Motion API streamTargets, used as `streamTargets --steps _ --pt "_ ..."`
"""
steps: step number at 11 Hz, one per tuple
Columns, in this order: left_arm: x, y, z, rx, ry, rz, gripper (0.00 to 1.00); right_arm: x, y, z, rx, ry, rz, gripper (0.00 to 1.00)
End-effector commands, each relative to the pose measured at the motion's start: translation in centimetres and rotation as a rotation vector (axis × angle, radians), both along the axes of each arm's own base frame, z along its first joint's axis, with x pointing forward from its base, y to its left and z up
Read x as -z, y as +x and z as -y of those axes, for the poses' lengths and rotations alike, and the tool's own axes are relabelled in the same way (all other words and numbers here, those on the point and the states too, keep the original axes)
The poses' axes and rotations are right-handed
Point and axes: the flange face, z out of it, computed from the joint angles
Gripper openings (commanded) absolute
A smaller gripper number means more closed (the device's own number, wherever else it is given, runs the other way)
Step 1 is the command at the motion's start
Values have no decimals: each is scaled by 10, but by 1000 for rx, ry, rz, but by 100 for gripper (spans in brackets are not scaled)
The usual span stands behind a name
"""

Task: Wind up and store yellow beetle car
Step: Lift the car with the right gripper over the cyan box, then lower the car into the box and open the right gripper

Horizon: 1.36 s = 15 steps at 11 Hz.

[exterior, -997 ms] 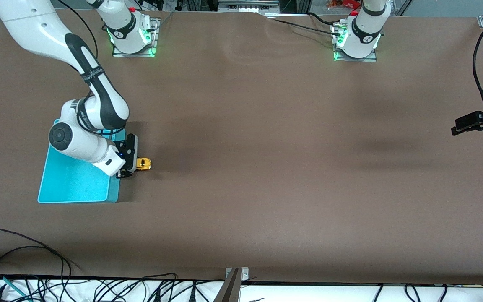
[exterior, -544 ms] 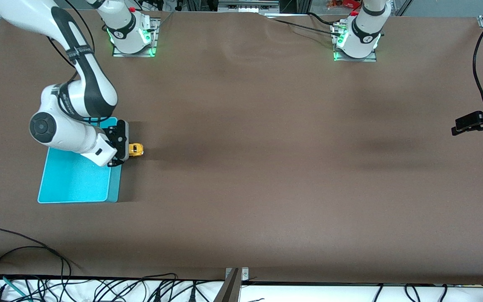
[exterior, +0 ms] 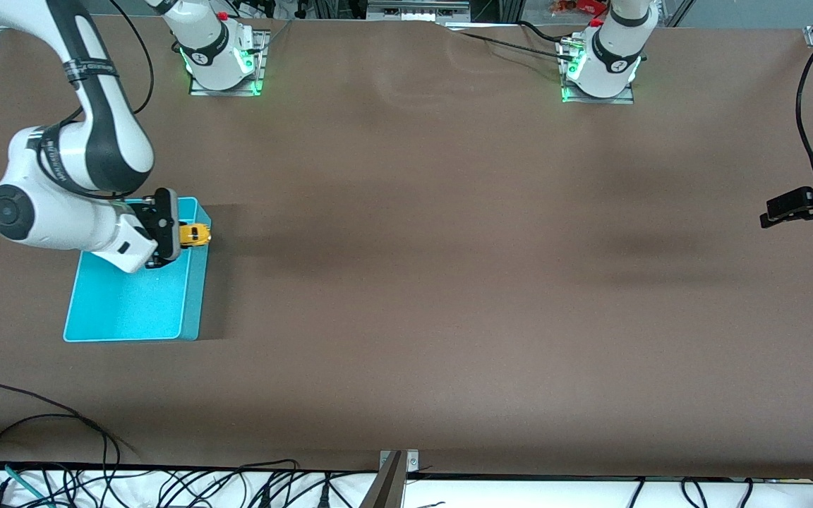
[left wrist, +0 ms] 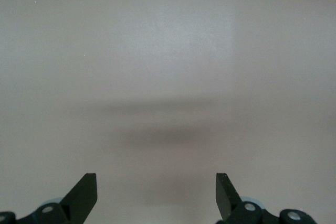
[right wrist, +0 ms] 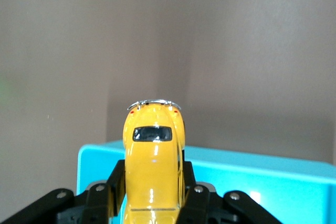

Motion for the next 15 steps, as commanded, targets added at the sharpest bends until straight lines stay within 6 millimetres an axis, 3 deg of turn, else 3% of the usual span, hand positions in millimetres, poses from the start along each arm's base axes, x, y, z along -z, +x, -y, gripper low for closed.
streamTargets --steps 1,3,5,9,11,15 --pt "-4 -1 -2 13 -29 0 100 5 2 68 -84 7 -8 0" --pt "-4 -1 -2 11 -29 0 100 17 1 100 -120 -1 -20 0" --pt "-4 -1 -2 11 -29 0 100 53 -6 137 -125 37 -71 0" --pt "-3 -1 -2 13 -29 -2 100 122 -23 176 -108 95 -151 0" --pt "-1 -1 -2 13 -30 -3 100 142 -29 182 -109 118 -172 0" --pt "-1 0 -1 14 -30 -3 100 156 -33 183 -95 136 -183 0"
